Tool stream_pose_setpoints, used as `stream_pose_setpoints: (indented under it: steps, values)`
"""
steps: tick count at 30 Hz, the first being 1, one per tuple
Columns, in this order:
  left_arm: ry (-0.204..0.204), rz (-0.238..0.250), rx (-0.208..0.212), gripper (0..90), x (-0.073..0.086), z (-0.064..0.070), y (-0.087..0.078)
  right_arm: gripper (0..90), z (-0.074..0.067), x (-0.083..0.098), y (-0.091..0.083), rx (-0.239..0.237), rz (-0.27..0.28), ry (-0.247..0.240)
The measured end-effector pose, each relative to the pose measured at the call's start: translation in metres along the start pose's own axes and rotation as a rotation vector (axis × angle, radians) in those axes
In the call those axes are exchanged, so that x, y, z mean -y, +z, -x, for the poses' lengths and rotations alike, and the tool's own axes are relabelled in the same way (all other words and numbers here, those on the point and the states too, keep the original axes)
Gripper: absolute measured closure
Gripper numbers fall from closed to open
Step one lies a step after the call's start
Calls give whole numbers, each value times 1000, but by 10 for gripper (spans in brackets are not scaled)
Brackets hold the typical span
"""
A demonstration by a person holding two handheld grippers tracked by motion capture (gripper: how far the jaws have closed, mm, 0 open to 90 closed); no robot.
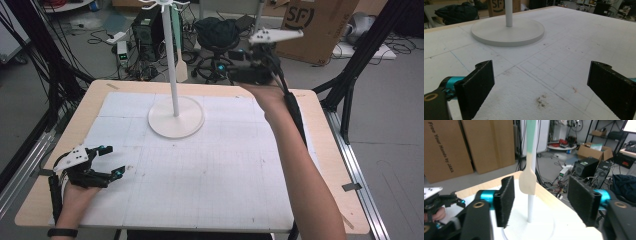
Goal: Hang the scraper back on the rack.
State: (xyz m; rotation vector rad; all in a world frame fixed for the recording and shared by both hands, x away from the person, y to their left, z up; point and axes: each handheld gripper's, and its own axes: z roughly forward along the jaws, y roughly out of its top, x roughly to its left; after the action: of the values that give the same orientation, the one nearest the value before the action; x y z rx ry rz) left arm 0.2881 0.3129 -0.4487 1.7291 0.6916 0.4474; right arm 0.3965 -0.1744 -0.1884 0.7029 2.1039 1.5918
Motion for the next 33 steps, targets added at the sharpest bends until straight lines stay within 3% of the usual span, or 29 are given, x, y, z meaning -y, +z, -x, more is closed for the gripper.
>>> stream_pose_setpoints:
  steps: [1,2,7,13,19,20,22,30,33]
  values:
    - [0,-1,0,78,0,0,0,330,-1,19,-12,-14,16,4]
    - [-3,1,0,78,0,0,0,330,-1,19,-12,-14,16,4]
    - [-8,1,-2,78,0,0,0,264,-4,80,-40,-12,31,-12]
    - [-2,2,0,77,0,0,0,226,-5,159,-69,33,16,-1]
    - [1,2,2,76,0,0,0,216,-8,229,-90,102,3,54]
    - [2,1,2,76,0,0,0,216,-8,229,-90,102,3,54]
    - [3,2,4,76,0,0,0,211,-10,247,-93,115,-21,59]
    - [3,2,4,76,0,0,0,210,-14,282,-96,158,-14,71]
    - [4,2,6,76,0,0,0,210,-14,287,-99,164,-18,75]
